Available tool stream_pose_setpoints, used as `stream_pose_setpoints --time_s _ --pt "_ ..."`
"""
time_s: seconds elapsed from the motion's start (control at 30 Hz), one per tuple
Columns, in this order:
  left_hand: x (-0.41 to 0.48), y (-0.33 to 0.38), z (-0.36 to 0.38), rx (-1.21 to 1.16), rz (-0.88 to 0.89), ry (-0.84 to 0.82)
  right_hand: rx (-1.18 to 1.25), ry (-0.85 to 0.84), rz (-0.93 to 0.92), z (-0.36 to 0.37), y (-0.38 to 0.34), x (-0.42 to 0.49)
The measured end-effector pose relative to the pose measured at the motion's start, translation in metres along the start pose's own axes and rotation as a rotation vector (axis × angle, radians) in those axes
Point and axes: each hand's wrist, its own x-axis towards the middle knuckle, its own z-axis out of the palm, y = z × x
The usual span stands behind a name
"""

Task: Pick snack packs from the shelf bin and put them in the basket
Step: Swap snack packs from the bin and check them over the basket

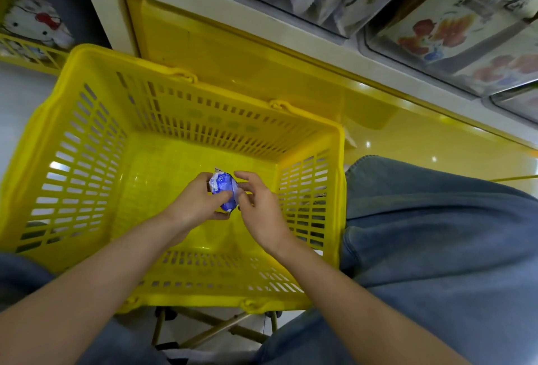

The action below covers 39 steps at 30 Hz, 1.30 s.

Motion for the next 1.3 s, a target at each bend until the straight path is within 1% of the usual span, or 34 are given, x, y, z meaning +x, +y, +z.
stream_pose_setpoints --time_s 0.17,0.27,0.3,0.37,0.43,0.47,0.53,0.6,0.7,0.73,0.8,0.87,0.93,0.97,1.03,1.13,1.23,1.3 --pt "-0.002 -0.003 -0.002 0.159 0.015 -0.072 -0.054 0.001 -0.067 -0.003 -0.002 0.002" --pt "-0.001 -0.001 -0.006 0.208 0.030 -0.059 -0.011 0.001 -0.020 -0.004 -0.004 0.002" --pt "-0.001 0.001 -0.007 0.160 0.027 -0.050 0.027 -0.004 0.006 -0.004 -0.007 0.001" --pt "-0.003 0.006 -0.006 -0.061 0.004 -0.042 0.129 -0.034 0.028 -0.002 -0.012 -0.001" --pt "-0.005 0.012 -0.006 -0.301 -0.023 0.001 0.220 -0.100 -0.015 0.000 -0.016 -0.007" --pt "-0.006 0.015 -0.007 -0.377 -0.047 0.023 0.221 -0.138 -0.050 0.001 -0.017 -0.009" --pt "-0.008 0.020 -0.012 -0.459 -0.104 0.027 0.117 -0.185 -0.126 0.003 -0.016 -0.012" --pt "-0.015 0.024 -0.015 -0.506 -0.133 0.016 -0.003 -0.174 -0.201 0.002 -0.019 -0.012" --pt "-0.023 0.032 -0.017 -0.588 -0.159 0.032 -0.054 -0.065 -0.277 -0.003 -0.031 -0.008" --pt "-0.025 0.034 -0.017 -0.572 -0.156 0.050 -0.068 -0.022 -0.300 -0.006 -0.035 -0.006" --pt "-0.027 0.041 -0.017 -0.404 -0.096 0.121 -0.077 0.043 -0.305 -0.013 -0.045 -0.002" --pt "-0.029 0.047 -0.019 -0.247 0.079 0.185 -0.036 0.064 -0.263 -0.025 -0.056 0.000" --pt "-0.035 0.055 -0.019 -0.180 0.267 0.163 0.028 0.090 -0.232 -0.039 -0.068 0.001" --pt "-0.038 0.060 -0.018 -0.168 0.324 0.118 0.082 0.109 -0.211 -0.046 -0.074 0.000" --pt "-0.043 0.069 -0.016 -0.172 0.382 0.047 0.227 0.137 -0.141 -0.059 -0.087 -0.002" --pt "-0.049 0.081 -0.012 -0.238 0.397 0.040 0.364 0.085 -0.053 -0.077 -0.102 -0.008" --pt "-0.052 0.091 -0.008 -0.318 0.423 0.025 0.400 0.006 -0.091 -0.088 -0.118 -0.020" --pt "-0.054 0.099 -0.006 -0.355 0.455 0.019 0.383 0.000 -0.138 -0.093 -0.127 -0.025"
